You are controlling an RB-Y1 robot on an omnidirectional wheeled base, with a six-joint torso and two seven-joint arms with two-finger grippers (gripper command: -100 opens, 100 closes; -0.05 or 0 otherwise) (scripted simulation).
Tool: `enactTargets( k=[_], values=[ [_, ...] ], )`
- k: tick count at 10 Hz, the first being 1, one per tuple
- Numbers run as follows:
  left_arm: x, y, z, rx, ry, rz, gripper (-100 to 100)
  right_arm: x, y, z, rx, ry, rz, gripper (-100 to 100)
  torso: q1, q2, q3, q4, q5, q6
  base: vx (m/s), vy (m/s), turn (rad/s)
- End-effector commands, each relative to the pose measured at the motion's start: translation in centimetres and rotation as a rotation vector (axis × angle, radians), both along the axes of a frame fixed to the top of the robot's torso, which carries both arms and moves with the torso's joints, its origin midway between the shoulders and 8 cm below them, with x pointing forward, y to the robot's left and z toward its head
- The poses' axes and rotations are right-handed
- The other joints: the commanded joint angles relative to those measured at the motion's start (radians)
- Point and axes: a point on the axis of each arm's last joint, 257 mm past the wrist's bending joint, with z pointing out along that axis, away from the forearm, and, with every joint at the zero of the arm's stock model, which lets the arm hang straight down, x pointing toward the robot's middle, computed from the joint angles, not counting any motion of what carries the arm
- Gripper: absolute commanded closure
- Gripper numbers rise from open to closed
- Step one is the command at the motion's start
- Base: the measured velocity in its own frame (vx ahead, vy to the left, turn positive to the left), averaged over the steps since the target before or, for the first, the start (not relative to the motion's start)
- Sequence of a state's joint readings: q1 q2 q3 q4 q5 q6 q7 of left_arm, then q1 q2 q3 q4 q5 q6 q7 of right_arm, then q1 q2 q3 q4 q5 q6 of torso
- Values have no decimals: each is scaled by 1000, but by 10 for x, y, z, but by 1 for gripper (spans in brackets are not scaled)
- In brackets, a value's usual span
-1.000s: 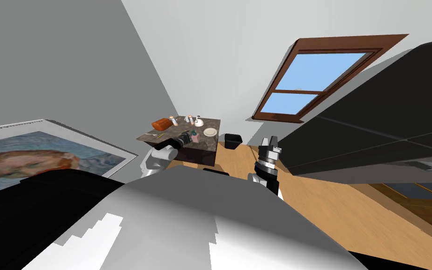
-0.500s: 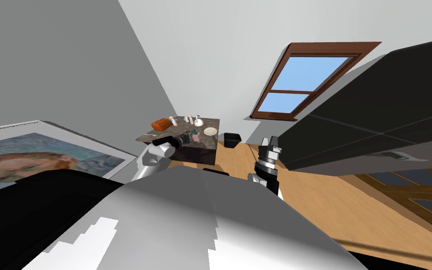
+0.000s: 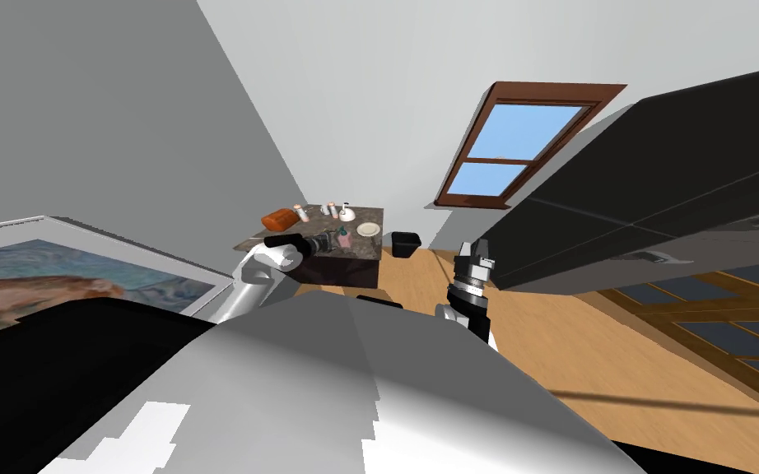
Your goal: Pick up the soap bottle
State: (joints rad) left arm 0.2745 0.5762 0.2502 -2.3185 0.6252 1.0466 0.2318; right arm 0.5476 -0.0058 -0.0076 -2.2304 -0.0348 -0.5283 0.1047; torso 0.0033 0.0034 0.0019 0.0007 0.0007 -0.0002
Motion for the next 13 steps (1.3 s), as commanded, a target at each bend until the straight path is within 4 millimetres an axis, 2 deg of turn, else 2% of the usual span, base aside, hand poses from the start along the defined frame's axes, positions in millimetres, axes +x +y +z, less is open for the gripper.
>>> enactTargets(
  k=[1,10,13],
  values=[
    [-3,1,-2,3,29,-7,-100,0,0,0,0,0,0,0,0,0,0,0,0,0,-45,34,-81],
    [-22,25,1,44,219,-21,-100,0,0,0,0,0,0,0,-1,-3,-2,-1,0,0,-29,29,-134],
    [-33,43,6,64,303,11,-100,0,0,0,0,0,0,0,-1,-4,-2,-1,0,0,-5,24,-209]
  ],
)
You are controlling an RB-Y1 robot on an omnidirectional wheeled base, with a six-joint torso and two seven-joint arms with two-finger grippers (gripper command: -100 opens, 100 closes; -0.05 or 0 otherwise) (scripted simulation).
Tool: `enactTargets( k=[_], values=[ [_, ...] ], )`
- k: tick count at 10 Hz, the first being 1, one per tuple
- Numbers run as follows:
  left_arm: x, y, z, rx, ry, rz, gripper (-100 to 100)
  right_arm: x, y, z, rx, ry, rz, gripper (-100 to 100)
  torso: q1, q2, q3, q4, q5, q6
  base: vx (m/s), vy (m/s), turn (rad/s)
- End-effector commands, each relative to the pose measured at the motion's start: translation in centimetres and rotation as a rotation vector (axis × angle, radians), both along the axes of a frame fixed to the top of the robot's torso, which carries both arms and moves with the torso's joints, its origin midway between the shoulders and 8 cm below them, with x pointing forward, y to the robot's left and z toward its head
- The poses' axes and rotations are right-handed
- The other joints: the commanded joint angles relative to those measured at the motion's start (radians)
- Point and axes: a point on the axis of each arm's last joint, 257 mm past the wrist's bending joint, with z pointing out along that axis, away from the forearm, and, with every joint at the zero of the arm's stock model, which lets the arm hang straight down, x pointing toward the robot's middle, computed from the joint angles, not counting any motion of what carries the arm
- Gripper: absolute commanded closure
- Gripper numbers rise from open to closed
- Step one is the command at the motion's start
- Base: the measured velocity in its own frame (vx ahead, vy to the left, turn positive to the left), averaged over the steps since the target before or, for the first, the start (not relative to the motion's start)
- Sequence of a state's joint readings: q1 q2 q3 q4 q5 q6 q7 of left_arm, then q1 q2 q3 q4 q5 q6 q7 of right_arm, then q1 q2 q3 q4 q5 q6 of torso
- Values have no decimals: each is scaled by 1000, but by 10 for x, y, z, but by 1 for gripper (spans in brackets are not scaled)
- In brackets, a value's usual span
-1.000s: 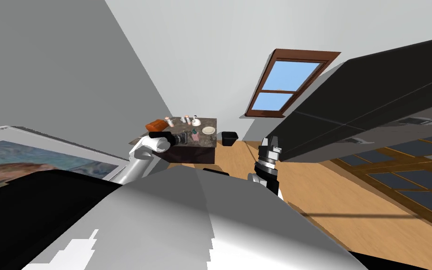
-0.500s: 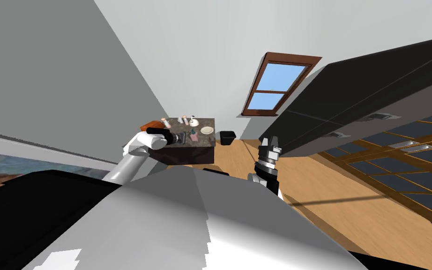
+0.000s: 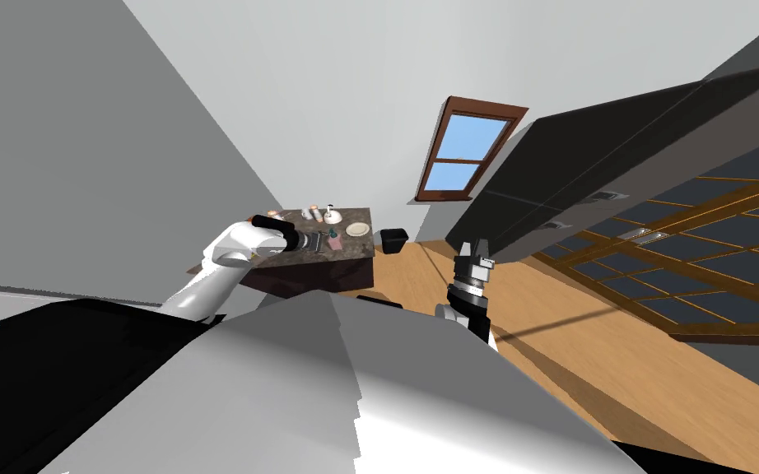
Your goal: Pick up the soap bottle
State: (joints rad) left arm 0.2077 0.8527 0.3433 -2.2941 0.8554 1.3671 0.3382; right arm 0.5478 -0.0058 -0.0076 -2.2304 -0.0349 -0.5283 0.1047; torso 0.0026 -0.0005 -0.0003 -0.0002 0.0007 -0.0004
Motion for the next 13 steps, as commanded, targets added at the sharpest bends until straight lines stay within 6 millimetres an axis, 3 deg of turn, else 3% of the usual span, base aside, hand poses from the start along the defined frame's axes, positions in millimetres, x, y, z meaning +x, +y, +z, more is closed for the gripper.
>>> enactTargets(
  k=[1,11,13],
  values=[
    [-5,10,2,12,43,23,-100,0,0,0,0,0,0,0,0,0,0,0,0,0,5,33,-248],
    [-41,60,16,77,231,177,-100,0,0,0,0,0,0,0,0,-3,-2,-1,0,-1,29,32,-177],
    [-40,60,16,78,230,177,-100,0,0,0,0,0,0,0,1,-4,-2,-1,0,-1,38,32,-87]
  ],
)
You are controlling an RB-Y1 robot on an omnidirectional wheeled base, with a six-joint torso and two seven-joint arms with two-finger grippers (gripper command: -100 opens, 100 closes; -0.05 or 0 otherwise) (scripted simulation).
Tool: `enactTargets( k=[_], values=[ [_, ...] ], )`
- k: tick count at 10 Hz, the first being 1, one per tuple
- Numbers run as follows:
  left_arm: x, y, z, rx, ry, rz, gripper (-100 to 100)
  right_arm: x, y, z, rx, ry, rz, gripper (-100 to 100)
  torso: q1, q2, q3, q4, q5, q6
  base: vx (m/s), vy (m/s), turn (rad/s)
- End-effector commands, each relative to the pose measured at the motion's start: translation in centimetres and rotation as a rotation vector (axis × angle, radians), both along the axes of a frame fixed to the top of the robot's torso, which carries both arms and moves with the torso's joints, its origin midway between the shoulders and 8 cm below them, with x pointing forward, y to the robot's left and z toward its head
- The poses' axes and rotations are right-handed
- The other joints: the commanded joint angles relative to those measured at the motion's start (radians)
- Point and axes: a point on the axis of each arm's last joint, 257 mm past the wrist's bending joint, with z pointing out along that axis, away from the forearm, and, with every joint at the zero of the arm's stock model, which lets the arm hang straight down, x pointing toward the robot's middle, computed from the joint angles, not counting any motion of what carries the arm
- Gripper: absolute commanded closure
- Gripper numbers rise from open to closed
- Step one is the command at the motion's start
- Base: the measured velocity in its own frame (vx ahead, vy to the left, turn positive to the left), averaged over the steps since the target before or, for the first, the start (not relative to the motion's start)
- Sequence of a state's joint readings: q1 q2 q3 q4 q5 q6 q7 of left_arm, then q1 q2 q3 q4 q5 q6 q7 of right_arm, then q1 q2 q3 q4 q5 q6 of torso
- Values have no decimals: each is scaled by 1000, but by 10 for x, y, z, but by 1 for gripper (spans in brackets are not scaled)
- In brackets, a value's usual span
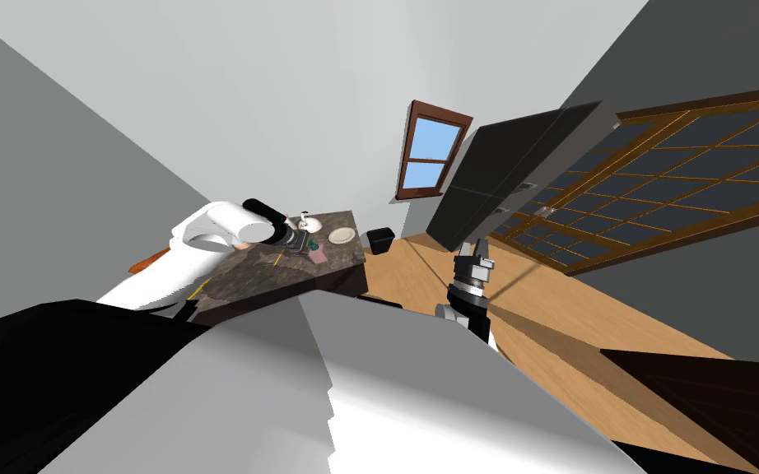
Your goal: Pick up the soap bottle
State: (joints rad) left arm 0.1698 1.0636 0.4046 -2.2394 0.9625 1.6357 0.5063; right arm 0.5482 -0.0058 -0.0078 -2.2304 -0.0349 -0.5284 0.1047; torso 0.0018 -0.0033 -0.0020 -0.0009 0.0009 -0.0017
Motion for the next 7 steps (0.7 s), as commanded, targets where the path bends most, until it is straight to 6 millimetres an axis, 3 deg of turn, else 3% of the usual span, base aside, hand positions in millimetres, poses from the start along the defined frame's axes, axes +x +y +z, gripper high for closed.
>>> enactTargets(
  k=[1,2,5,6,7],
  values=[
    [0,0,0,0,0,0,0,0,0,0,0,0,0,0,0,0,0,0,0,0,0,0,0],
    [4,6,-9,0,-3,7,-100,0,0,0,0,0,0,0,-1,1,1,0,0,0,-1,-8,-54],
    [6,9,-15,0,-2,11,-100,0,0,0,0,0,0,0,-3,3,2,1,-1,0,-6,-11,-27],
    [6,9,-15,0,-4,10,100,0,0,0,0,0,0,0,-2,2,2,1,-1,0,0,0,0],
    [6,9,-15,0,-3,10,100,0,0,0,0,0,0,0,-2,2,1,1,-1,0,6,3,-16]
  ],
)
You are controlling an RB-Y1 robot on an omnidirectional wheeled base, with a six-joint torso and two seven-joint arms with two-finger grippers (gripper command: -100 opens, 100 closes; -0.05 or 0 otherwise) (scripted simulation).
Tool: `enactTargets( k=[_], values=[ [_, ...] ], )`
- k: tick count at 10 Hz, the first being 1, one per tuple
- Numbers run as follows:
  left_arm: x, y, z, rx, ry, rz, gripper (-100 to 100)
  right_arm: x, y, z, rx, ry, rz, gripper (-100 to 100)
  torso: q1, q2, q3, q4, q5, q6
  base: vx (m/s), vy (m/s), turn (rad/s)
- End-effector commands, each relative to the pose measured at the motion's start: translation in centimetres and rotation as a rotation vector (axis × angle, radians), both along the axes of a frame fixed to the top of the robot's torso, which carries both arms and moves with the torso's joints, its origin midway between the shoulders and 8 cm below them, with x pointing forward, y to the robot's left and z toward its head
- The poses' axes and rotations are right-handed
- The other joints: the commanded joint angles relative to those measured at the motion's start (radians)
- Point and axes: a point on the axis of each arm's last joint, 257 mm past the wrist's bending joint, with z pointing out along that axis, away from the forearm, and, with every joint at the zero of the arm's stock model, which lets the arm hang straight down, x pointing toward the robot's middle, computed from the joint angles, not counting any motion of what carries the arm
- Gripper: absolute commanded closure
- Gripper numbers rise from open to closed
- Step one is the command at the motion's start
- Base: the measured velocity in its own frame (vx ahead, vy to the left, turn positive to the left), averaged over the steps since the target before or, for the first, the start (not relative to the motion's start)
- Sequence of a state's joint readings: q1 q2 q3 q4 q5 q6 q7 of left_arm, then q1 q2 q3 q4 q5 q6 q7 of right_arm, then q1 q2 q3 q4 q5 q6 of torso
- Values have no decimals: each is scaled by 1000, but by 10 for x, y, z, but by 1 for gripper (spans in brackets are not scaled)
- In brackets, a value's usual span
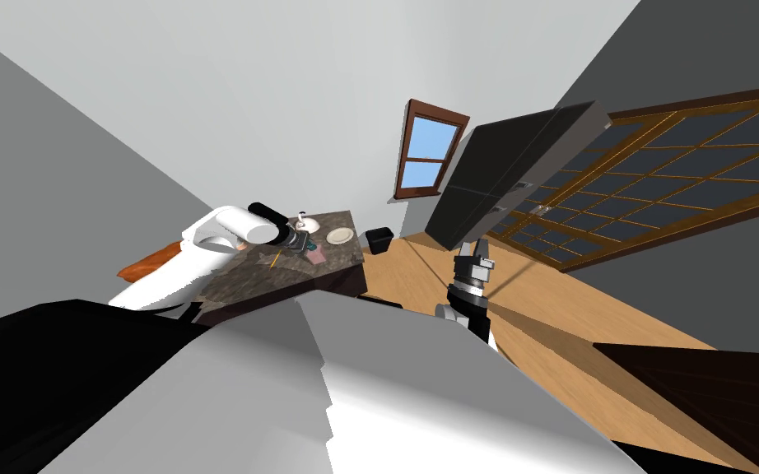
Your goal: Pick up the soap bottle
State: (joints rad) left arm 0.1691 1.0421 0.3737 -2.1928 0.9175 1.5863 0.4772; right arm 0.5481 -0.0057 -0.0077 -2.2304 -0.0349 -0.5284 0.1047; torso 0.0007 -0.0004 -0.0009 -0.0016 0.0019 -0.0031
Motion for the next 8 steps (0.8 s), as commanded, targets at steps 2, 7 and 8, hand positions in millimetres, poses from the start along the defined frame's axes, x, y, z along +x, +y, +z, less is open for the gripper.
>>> enactTargets(
  k=[2,7,8],
  values=[
    [0,0,0,0,-1,0,100,0,0,0,0,0,0,0,1,0,0,0,0,0,0,0,0],
    [-5,-5,10,-2,5,-8,100,0,0,0,0,0,0,0,1,1,0,0,0,-1,1,6,31],
    [-6,-5,10,-2,6,-7,0,0,0,0,0,0,0,0,1,0,0,-1,0,-1,0,0,0]
  ],
)
